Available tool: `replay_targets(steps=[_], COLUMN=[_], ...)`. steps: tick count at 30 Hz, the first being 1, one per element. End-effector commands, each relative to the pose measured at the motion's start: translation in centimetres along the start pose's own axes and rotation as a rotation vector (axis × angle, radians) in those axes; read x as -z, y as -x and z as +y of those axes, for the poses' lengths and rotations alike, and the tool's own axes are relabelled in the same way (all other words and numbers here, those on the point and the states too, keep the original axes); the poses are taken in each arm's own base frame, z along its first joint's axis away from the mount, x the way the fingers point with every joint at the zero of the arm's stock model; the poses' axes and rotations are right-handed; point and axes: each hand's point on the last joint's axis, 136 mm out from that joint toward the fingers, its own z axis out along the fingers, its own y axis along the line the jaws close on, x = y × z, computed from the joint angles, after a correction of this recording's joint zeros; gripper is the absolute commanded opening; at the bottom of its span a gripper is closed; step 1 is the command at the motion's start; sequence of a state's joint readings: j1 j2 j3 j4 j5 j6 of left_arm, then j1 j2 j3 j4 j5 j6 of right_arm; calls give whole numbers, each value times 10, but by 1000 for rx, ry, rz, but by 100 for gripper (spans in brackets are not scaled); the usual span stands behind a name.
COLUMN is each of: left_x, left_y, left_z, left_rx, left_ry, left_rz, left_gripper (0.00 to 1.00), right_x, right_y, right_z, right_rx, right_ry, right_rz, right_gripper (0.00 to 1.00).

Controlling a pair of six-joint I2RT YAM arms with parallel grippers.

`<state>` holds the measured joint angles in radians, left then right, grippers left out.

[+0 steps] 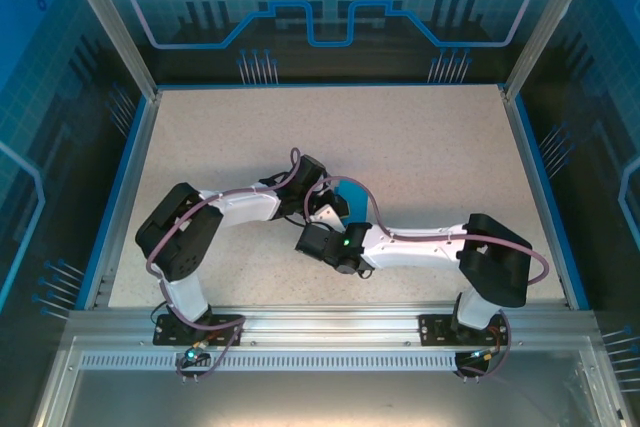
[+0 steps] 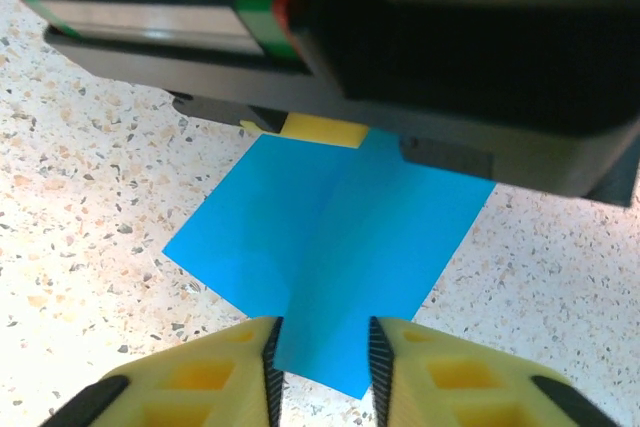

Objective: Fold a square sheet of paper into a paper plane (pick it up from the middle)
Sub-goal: Fold the triangle a second time at the center of the table.

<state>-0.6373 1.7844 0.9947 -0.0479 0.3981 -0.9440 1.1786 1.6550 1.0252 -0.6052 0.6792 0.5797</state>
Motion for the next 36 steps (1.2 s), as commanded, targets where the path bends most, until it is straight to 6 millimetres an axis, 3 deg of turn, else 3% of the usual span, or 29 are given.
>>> replay_targets(steps=[1, 8, 12, 18, 22, 25, 36], left_x=[12, 16, 29, 45, 52, 58, 66], left_y=[-1, -2, 3, 10, 8, 6, -8], left_z=[-10, -10, -5, 10, 23, 29, 26], left_rx=[4, -5, -26, -15, 13, 24, -49], left_ry=[-17, -5, 51, 125, 153, 160, 134], left_rz=[9, -1, -52, -139, -184, -207, -195], left_gripper=[32, 33, 37, 46, 49, 50, 47], right_x=[11, 17, 16, 15, 12, 3, -14], right_y=[8, 10, 11, 16, 23, 13, 16], right_z=[-3, -6, -1, 12, 9, 7, -17], right_rx=[-12, -23, -41, -101, -146, -168, -210], right_ry=[-7, 30, 146, 427, 567, 682, 853], right_rz=[-29, -36, -34, -21, -17, 25, 68], right_gripper=[27, 13, 3, 2, 3, 4, 6])
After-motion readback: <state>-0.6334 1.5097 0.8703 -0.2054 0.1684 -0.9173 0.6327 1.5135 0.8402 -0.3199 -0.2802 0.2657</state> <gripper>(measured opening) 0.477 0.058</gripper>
